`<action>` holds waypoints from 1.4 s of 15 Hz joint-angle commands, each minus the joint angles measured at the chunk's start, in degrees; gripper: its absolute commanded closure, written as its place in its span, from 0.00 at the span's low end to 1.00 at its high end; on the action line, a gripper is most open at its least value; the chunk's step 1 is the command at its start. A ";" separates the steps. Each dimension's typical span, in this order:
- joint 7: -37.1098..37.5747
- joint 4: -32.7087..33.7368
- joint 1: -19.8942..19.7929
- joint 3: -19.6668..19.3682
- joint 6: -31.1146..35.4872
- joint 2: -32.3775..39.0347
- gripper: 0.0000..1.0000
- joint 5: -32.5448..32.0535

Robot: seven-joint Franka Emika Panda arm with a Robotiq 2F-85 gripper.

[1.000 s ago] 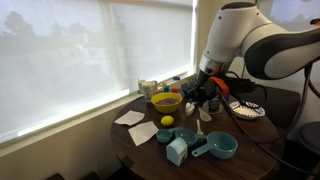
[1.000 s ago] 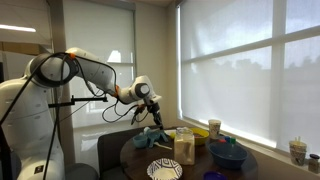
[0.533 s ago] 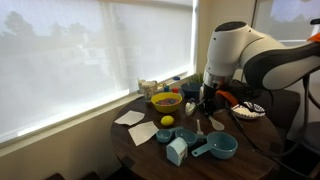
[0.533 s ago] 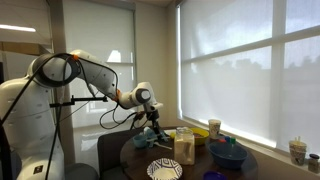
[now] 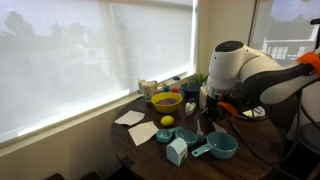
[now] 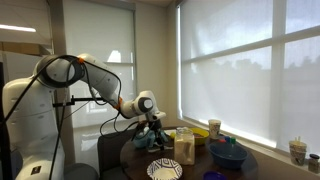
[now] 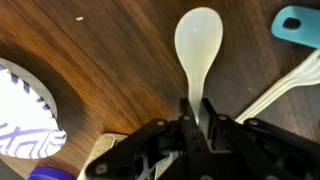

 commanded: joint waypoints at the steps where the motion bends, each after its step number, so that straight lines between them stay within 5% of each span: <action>1: 3.42 -1.69 -0.69 -0.36 3.55 0.73 0.97 -2.23; 2: 5.14 -1.36 -0.82 -0.20 2.91 0.95 0.62 -2.99; 5: 6.10 -1.08 -0.64 -0.42 2.44 -1.14 0.48 -1.32; 11: 1.18 -1.16 -0.80 0.08 -0.53 -9.23 0.05 -1.54; 15: -2.63 -1.69 -1.69 -0.09 -3.59 -16.23 0.00 0.47; 21: -1.01 0.14 -3.76 -1.77 -10.27 -23.21 0.00 12.37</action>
